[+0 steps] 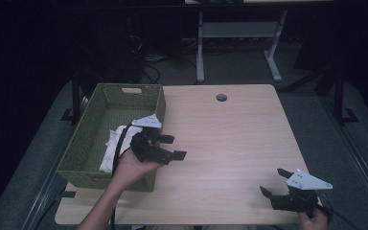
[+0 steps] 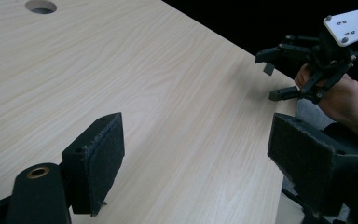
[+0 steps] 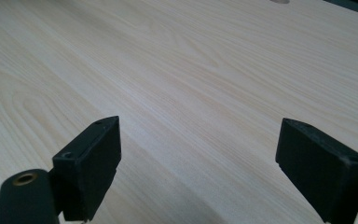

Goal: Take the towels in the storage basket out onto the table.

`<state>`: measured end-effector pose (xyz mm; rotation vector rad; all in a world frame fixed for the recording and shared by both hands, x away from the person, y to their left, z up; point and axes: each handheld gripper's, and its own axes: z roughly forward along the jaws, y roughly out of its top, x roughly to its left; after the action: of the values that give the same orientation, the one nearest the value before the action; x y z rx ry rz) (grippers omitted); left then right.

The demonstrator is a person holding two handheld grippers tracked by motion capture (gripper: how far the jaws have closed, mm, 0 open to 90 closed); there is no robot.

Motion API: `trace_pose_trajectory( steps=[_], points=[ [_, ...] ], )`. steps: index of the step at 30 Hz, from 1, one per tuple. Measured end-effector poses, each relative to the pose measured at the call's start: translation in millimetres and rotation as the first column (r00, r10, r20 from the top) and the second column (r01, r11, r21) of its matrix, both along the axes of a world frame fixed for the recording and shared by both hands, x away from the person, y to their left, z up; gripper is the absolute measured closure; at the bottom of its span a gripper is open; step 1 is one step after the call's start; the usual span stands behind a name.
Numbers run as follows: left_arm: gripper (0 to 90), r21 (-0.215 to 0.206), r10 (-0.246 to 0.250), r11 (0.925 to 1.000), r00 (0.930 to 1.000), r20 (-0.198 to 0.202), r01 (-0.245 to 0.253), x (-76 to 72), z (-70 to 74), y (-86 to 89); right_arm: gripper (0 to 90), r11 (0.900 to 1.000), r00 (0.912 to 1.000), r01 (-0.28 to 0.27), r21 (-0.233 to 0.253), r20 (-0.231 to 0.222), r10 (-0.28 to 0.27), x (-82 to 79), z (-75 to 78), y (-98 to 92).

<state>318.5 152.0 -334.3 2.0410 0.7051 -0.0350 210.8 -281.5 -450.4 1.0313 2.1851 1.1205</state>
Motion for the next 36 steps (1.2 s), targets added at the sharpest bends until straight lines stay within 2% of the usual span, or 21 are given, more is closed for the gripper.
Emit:
trace_pose_trajectory(
  steps=[12, 16, 22, 30, 33, 36],
  points=[
    [19.0, 0.019, 0.011, 0.9997, 0.9999, 0.007, -0.012, -0.5, 6.5, 16.2, 13.7, 1.0, 1.0, -0.007, -0.005, -0.004, 0.007, 0.4, -0.5, 1.7],
    [19.0, 0.022, 0.015, 0.9996, 0.9999, 0.007, -0.016, 2.2, 9.7, 28.6, 13.7, 1.0, 1.0, -0.01, -0.008, 0.001, 0.01, -0.2, 0.3, 2.8],
    [19.0, 0.016, 0.048, 0.9987, 0.9988, -0.005, -0.048, 7.7, 10.7, 49.2, 13.7, 1.0, 0.9999, -0.015, -0.012, 0.001, 0.015, 0.8, -0.2, 3.5],
    [19.2, 0.03, 0.083, 0.9961, 0.9965, -0.012, -0.083, 11.5, 10.4, 73.3, 13.7, 1.0, 0.9999, -0.017, -0.018, -0.001, 0.016, 1.1, -0.6, 4.0],
    [19.2, 0.018, 0.107, 0.9941, 0.9939, -0.024, -0.107, 15.8, 6.8, 89.9, 13.7, 1.0, 0.9998, -0.02, -0.021, 0.004, 0.02, 0.5, -0.3, 5.3],
    [19.6, 0.024, 0.132, 0.9911, 0.9906, -0.035, -0.131, 18.3, 2.3, 100.8, 13.7, 1.0, 0.9998, -0.018, -0.02, 0.003, 0.018, 0.6, -0.6, 5.5]
  ],
)
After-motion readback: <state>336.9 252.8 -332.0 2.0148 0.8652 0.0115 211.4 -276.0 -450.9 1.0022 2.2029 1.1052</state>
